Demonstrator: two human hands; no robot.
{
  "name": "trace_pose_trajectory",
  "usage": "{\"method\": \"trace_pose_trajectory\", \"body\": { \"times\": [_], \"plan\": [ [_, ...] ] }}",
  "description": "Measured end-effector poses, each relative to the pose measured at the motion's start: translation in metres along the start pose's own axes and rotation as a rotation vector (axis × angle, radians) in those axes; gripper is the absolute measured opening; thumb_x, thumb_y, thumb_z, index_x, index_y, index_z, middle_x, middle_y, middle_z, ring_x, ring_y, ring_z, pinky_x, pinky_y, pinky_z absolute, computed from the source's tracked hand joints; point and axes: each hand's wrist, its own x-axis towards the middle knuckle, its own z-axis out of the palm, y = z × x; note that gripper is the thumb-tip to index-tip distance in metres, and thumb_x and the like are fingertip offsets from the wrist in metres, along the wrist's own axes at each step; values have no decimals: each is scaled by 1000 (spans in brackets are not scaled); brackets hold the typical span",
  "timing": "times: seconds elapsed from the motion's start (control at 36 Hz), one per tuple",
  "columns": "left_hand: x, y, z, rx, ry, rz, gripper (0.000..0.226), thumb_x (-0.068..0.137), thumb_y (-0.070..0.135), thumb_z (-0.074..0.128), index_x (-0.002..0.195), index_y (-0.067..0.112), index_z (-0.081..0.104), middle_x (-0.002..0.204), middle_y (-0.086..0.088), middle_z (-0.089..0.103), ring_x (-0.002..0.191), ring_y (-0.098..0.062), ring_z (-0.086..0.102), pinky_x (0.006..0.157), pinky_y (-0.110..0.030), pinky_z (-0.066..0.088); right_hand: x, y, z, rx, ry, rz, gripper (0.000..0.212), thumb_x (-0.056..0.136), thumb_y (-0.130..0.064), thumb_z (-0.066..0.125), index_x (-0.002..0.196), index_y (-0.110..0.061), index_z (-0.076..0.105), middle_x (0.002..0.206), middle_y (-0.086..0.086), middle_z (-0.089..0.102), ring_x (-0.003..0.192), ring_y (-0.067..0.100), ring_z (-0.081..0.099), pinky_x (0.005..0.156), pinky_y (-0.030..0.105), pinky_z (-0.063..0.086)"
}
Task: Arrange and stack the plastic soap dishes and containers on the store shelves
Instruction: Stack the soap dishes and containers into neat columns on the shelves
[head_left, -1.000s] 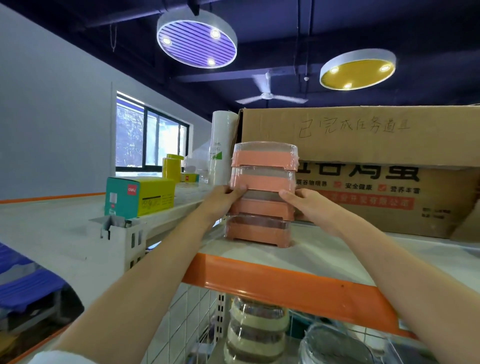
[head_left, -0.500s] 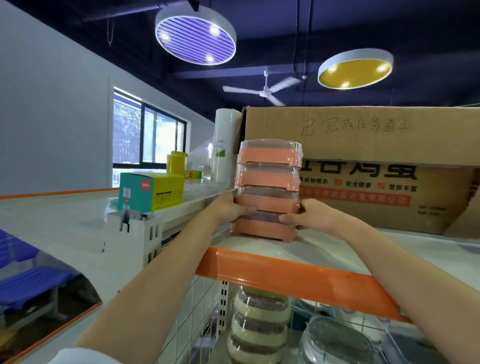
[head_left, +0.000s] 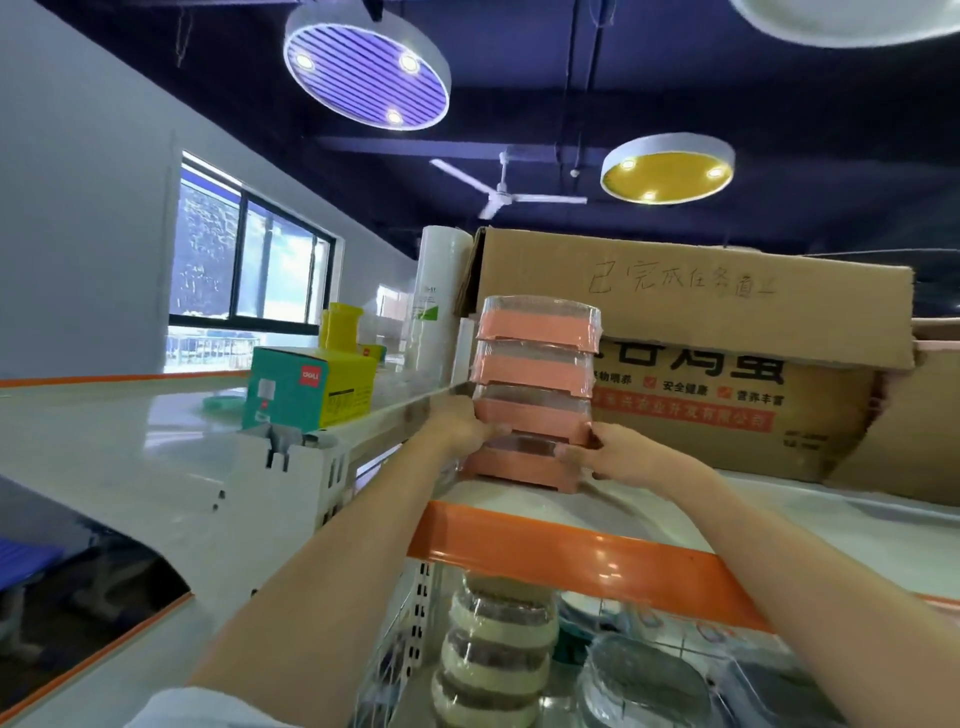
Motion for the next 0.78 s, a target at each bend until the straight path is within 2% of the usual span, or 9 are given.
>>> {"method": "trace_pose_trajectory", "body": {
  "times": [0.11,0.22,0.33,0.42,0.5,0.56,0.61,0.69,0.78],
  "plan": [
    [-15,3,-2,154,-2,48,52,87,34,66,130,8,52,127,-14,58,116,-30,55,101,-38,43,-12,0,-1,-139,-5,20,64,87,-56,56,125,-5,50,118,8,60,104,24,57,88,35,49],
    [-42,11,-11,499,31,153,54,88,33,64,135,12,47,133,-14,54,121,-29,49,103,-36,39,-31,-1,-7,-319,41,-8,60,91,-47,56,126,0,43,124,12,54,96,24,50,74,30,39],
    [-68,24,-12,653,114,181,45,90,29,61,127,9,49,127,-13,54,118,-29,50,97,-37,39,-57,-2,-11,-467,141,-82,54,94,-43,52,130,-4,43,130,13,49,116,30,50,90,38,42],
    [-87,32,-6,707,202,267,32,92,29,54,117,10,53,122,-10,54,109,-25,52,90,-35,42,-78,-6,-9,-578,255,-189,44,97,-35,46,132,-9,43,130,10,48,121,28,47,95,40,40],
    [-114,36,6,737,273,393,26,94,31,52,109,10,53,118,-7,53,107,-22,51,87,-32,43,-103,-4,-1,-610,442,-334,39,97,-32,43,130,-11,47,125,6,52,119,23,48,93,36,38],
    [-135,36,14,725,332,493,24,94,31,51,104,9,54,113,-7,53,103,-22,50,83,-30,40,-121,-2,9,-580,530,-441,38,95,-31,47,124,-8,53,118,7,58,113,25,52,89,37,40],
    [-157,34,22,692,369,569,21,92,27,55,98,8,54,105,-9,54,95,-24,51,77,-33,41,-138,3,20,-536,578,-574,33,90,-30,56,110,-4,61,105,11,62,98,29,59,80,39,46],
    [-188,25,33,671,319,646,15,87,22,60,83,8,54,85,-9,56,72,-22,50,60,-36,45,-165,11,42,-474,577,-669,34,85,-32,47,97,-5,63,94,11,64,83,27,62,67,36,51],
    [-215,7,46,695,225,638,13,82,17,66,80,9,56,77,-5,55,66,-20,51,54,-29,42,-184,26,71,-462,502,-698,34,80,-27,51,103,-4,62,97,11,65,87,28,63,71,35,53]
  ]
}}
